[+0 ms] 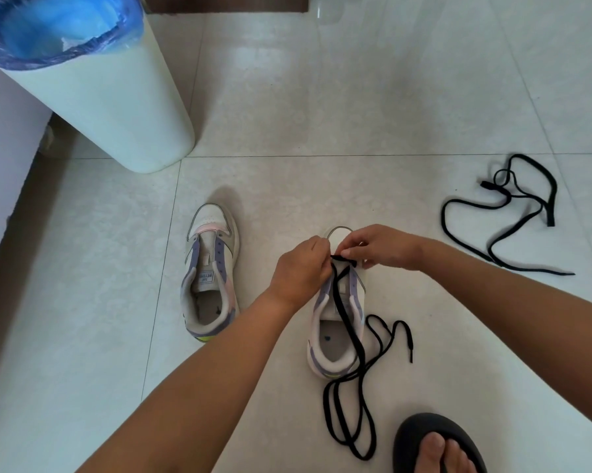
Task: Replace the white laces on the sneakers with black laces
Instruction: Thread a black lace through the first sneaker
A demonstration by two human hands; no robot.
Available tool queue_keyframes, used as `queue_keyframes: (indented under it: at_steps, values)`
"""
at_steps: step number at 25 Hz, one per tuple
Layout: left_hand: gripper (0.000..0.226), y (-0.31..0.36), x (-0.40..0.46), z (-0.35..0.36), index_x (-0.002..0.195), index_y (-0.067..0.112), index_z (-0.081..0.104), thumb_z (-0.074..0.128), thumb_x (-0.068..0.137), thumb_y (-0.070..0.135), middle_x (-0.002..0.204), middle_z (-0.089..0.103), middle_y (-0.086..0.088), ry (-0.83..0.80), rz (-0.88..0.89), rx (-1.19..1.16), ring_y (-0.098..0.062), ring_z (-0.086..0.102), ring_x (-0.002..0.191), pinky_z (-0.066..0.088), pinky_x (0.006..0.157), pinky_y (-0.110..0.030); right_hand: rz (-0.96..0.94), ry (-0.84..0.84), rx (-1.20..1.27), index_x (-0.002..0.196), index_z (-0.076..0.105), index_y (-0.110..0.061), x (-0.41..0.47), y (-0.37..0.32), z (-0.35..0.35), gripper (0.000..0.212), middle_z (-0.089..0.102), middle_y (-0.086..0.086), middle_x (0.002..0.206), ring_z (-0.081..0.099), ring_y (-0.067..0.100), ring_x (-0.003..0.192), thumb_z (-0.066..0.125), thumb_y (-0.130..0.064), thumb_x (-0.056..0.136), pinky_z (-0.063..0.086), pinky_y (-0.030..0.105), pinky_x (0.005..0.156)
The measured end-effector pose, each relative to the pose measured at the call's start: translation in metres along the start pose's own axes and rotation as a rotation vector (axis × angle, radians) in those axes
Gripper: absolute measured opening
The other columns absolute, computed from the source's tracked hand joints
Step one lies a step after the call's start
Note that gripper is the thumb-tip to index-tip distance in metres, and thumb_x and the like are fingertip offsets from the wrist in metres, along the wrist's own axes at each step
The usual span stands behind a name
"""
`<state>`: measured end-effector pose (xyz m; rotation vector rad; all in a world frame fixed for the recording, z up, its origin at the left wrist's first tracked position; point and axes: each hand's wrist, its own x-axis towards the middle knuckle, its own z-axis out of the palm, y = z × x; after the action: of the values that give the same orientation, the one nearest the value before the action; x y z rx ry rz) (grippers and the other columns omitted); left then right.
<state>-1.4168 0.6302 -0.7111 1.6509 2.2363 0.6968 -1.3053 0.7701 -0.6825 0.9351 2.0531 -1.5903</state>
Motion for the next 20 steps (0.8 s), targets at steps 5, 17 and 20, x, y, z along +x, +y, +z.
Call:
queue_keyframes:
  at_steps: [5,17,20]
  values:
    - [0.023,-0.005,-0.008,0.007,0.070,0.004,0.053,0.038,0.076,0.021,0.065,0.056,-0.006,0.089,-0.043,-0.022,-0.023,0.052,0.053,0.040,0.039,-0.029,-0.131,0.047,-0.680,0.096,0.060,-0.014,0.004,-0.011,0.000,0.012,0.051,-0.004,0.088,0.049,0.015,0.082,0.062,-0.022,0.087,0.037,0.025,0.069]
    - [0.020,0.004,-0.007,0.000,0.109,0.012,0.057,0.051,0.093,0.023,0.106,0.052,-0.002,-0.132,-0.229,-0.101,-0.016,0.053,0.092,0.045,0.070,-0.031,-0.231,0.380,-0.304,0.089,0.053,-0.016,-0.006,0.018,0.042,0.005,0.055,0.002,0.085,0.049,0.016,0.077,0.054,-0.019,0.093,0.038,0.026,0.069]
    - [0.015,0.000,-0.008,-0.003,0.101,0.011,0.060,0.053,0.093,0.020,0.101,0.053,-0.002,-0.109,-0.271,-0.171,-0.015,0.054,0.086,0.046,0.075,-0.030,-0.218,0.255,-0.275,0.097,0.064,-0.013,-0.010,0.018,0.027,0.009,0.060,0.000,0.092,0.053,0.013,0.085,0.059,-0.016,0.090,0.039,0.018,0.075]
